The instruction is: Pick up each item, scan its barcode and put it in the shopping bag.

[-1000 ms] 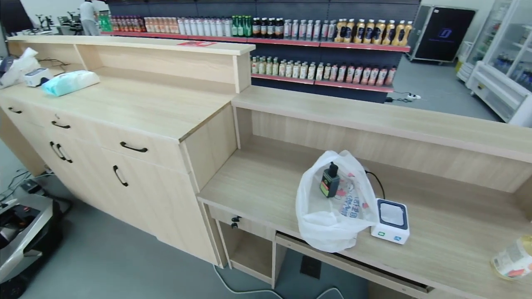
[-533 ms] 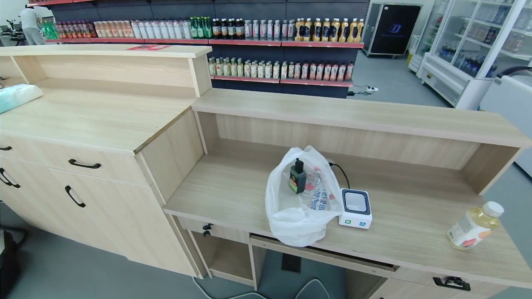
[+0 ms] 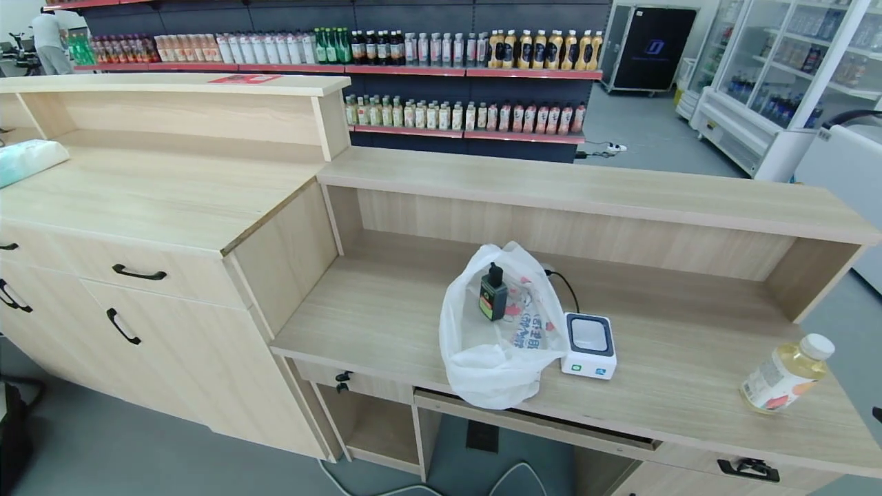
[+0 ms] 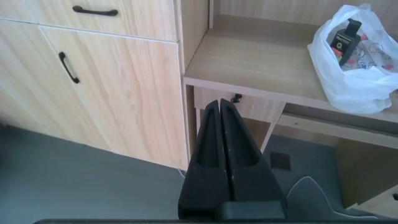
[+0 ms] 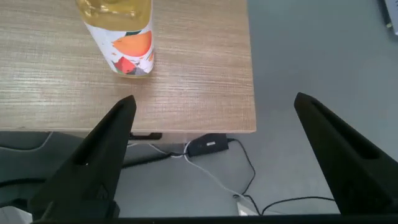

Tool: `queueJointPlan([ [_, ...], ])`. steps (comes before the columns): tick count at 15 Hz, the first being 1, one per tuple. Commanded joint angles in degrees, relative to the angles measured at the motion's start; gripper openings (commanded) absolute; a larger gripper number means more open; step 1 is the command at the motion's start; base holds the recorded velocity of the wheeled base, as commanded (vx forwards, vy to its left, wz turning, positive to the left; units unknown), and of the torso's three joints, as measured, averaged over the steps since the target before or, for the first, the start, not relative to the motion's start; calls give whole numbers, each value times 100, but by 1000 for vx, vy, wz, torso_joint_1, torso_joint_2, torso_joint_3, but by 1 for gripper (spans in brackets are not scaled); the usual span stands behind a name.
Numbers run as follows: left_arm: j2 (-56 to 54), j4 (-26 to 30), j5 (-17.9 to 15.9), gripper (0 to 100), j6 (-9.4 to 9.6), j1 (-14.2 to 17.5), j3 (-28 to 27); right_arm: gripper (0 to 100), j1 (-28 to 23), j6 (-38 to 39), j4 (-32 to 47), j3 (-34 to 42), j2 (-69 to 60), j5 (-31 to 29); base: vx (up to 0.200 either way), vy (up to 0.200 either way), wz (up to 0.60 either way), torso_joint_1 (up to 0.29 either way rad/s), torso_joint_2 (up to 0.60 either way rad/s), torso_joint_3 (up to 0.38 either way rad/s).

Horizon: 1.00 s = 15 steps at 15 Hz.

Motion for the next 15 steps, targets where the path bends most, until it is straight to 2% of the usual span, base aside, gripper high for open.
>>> queueJointPlan([
  [1, -2, 0, -1, 0, 0, 0, 0, 100, 0, -3, -134, -16, 373, 51, 0, 0, 0, 0, 0, 0],
  [6, -2, 0, -1, 0, 0, 0, 0, 100, 0, 50, -934, -33, 935, 368, 0, 0, 0, 0, 0, 0],
  [9, -2, 0, -1, 0, 0, 0, 0, 100, 17, 296, -1101, -130, 1128, 517, 0, 0, 0, 0, 0, 0],
  [15, -2, 0, -1, 0, 0, 0, 0, 100, 685, 727, -1215, -675, 1410, 561, 0, 0, 0, 0, 0, 0],
])
